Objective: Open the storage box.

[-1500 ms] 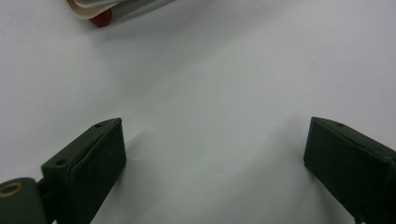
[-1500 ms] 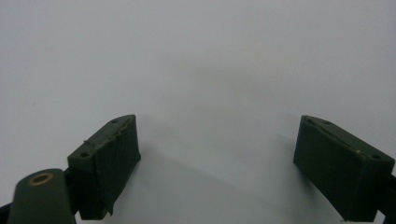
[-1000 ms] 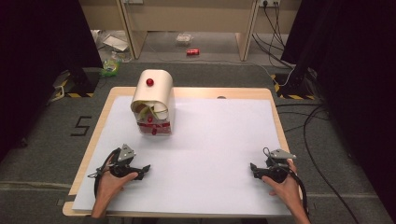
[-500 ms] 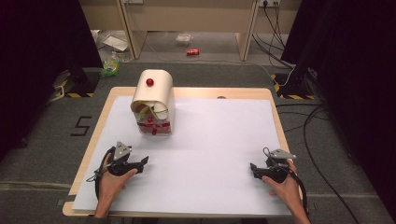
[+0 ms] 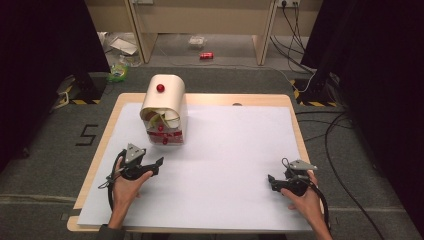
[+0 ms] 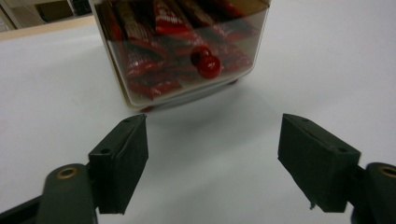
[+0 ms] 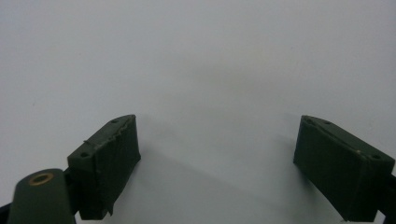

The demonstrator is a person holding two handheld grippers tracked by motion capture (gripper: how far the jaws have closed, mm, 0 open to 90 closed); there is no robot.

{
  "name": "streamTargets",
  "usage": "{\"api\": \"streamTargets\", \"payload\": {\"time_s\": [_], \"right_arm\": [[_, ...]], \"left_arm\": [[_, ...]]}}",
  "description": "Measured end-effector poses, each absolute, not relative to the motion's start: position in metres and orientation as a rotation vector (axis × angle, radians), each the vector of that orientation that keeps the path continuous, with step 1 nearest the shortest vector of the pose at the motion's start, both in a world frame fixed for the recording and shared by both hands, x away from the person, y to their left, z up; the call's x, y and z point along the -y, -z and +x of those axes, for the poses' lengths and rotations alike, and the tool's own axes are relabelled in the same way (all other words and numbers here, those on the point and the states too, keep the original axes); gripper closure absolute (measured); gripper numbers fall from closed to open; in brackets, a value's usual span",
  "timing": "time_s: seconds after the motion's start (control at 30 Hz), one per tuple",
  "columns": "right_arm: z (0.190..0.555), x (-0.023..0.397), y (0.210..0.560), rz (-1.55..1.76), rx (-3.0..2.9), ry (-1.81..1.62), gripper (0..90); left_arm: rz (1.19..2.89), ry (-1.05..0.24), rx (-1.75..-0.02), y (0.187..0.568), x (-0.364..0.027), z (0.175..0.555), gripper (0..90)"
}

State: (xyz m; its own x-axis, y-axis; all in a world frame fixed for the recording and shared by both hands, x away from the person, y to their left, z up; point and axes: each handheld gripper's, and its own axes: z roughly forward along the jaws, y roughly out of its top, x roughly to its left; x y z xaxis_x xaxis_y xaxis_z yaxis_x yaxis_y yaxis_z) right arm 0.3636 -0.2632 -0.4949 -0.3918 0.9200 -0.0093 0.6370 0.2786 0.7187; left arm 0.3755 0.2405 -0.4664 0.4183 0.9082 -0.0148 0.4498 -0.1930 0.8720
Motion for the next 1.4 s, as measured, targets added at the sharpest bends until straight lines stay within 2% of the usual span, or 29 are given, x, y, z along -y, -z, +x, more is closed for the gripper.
{"api": "streamTargets", "payload": {"time_s": [0.23,0.6,0.87,1.4], "right_arm": [[0.364,0.263,0.495,1.400,-2.129,-0.894,14.6],[0.364,0.263,0.495,1.400,-2.128,-0.895,14.6],[0.364,0.263,0.495,1.401,-2.129,-0.895,14.6],[0.364,0.263,0.495,1.401,-2.129,-0.894,14.6]], "left_arm": [[1.821,-0.695,-1.175,0.468,-0.229,0.390,43.3],[1.787,-0.676,-1.203,0.475,-0.218,0.405,53.6],[1.746,-0.703,-1.227,0.478,-0.215,0.410,58.4],[1.716,-0.885,-1.294,0.479,-0.188,0.410,61.9]]}}
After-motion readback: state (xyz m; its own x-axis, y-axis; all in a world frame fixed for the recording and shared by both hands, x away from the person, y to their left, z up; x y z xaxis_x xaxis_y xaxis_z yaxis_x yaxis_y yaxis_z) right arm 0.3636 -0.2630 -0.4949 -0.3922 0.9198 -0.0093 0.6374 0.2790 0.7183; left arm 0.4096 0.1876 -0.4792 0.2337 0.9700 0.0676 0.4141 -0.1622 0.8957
